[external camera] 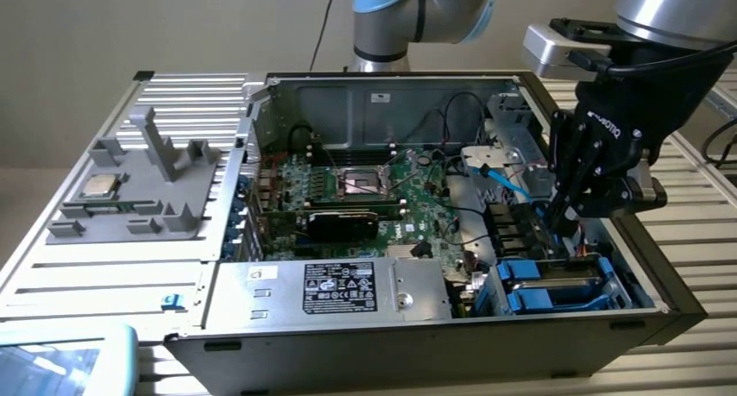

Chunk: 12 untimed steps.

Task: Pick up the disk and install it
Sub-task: 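Insert the first disk wire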

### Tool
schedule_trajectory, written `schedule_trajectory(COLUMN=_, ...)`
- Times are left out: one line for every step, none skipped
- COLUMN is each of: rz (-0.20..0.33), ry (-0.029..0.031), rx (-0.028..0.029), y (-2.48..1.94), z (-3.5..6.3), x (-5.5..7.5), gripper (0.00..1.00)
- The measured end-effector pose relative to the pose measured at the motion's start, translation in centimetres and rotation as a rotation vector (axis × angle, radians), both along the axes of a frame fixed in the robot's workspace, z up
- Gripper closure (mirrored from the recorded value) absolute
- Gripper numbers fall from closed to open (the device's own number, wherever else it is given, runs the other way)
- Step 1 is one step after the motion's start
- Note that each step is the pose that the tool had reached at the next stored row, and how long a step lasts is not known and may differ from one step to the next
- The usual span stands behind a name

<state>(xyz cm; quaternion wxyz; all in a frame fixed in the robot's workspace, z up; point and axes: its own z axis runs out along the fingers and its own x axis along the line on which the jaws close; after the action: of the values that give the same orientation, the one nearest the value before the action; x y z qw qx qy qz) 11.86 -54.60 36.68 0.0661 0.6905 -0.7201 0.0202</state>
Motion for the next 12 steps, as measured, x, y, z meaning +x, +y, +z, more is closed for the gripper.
schedule_trajectory(rz=0.000, ry=-0.0001, rx=0.0002, y=-0.02, z=0.00, x=0.00, gripper=0.84)
schedule_trajectory(rz=0.000, ry=-0.0001, rx=0.0006, y=-0.03, z=0.00, x=0.00, gripper=0.84)
schedule_trajectory(rz=0.000, ry=-0.0001, rx=0.0007, y=-0.03, z=0.00, x=-0.01, gripper=0.84)
schedule_trajectory(rz=0.000, ry=-0.0001, rx=0.0009, y=-0.04, z=0.00, x=0.00, gripper=0.84)
schedule_trajectory(rz=0.000, ry=-0.0001, rx=0.0010, y=-0.04, z=-0.01, x=-0.01, gripper=0.84)
schedule_trajectory(rz=0.000, ry=-0.0001, rx=0.0010, y=-0.04, z=0.00, x=0.00, gripper=0.84)
schedule_trajectory(rz=0.000, ry=-0.0001, rx=0.0013, y=-0.06, z=0.00, x=-0.01, gripper=0.84)
schedule_trajectory(rz=0.000, ry=-0.0001, rx=0.0013, y=-0.06, z=0.00, x=-0.01, gripper=0.84)
schedule_trajectory(rz=0.000, ry=-0.0001, rx=0.0013, y=-0.06, z=0.00, x=-0.01, gripper=0.84)
schedule_trajectory(rz=0.000, ry=-0.0001, rx=0.0013, y=-0.06, z=0.00, x=-0.01, gripper=0.84)
schedule_trajectory(rz=0.000, ry=-0.0001, rx=0.0014, y=-0.06, z=-0.01, x=-0.01, gripper=0.84)
schedule_trajectory(rz=0.000, ry=-0.0001, rx=0.0013, y=-0.06, z=0.00, x=-0.01, gripper=0.84)
